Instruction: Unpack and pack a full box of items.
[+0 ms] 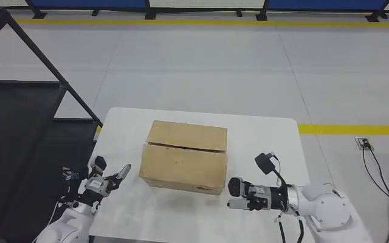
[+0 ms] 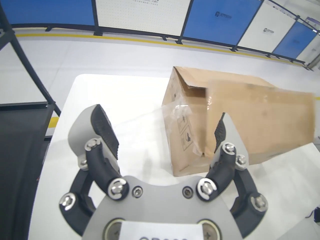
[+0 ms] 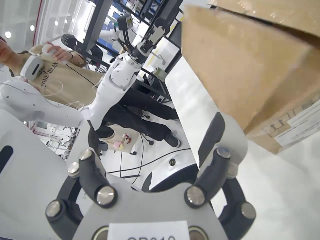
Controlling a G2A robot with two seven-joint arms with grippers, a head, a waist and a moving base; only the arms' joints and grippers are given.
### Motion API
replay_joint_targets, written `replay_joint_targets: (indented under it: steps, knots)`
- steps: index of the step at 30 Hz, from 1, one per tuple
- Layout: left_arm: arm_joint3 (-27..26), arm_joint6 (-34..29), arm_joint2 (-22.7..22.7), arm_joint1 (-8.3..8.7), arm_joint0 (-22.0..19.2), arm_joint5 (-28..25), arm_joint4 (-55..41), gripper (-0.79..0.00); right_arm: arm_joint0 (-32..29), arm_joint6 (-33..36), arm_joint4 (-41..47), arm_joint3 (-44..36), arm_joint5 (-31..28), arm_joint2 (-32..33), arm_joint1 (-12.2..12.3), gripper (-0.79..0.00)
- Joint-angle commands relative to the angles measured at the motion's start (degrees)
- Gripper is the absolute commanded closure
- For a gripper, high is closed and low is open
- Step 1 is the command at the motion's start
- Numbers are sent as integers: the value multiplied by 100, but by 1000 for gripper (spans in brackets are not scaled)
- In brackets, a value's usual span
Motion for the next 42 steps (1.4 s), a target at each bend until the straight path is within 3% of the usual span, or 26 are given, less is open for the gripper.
replay_joint_targets:
  steps: [1,4,7,10,15,22,32,42]
  knots:
    - [81,-27,-33,-7,-47,186,-116,-785,-36,-94,-63,13,-86,10,14,-785]
    - [159,-153,-46,-15,-165,393,-303,-785,-41,-632,-110,95,-81,127,17,-785]
    - [233,-221,-87,-9,-196,545,-167,-785,-11,-1670,-883,108,391,218,-3,-785]
    - [357,-345,78,-22,-308,1179,448,-785,91,-2182,-1292,144,708,-9,-39,-785]
    - [738,-384,566,-61,-608,1712,1187,-785,315,-2460,-1320,398,774,-221,-71,-785]
    - [1041,-298,1228,-120,-894,1630,1658,-785,529,-2896,-1649,717,907,-328,-88,-785]
    - [981,-202,1442,-159,-855,1655,1791,-785,841,-2901,-1961,1174,947,-659,-117,-785]
    - [896,-9,1020,-159,-606,1749,1296,-785,1209,-2148,-875,1637,597,-913,-155,-785]
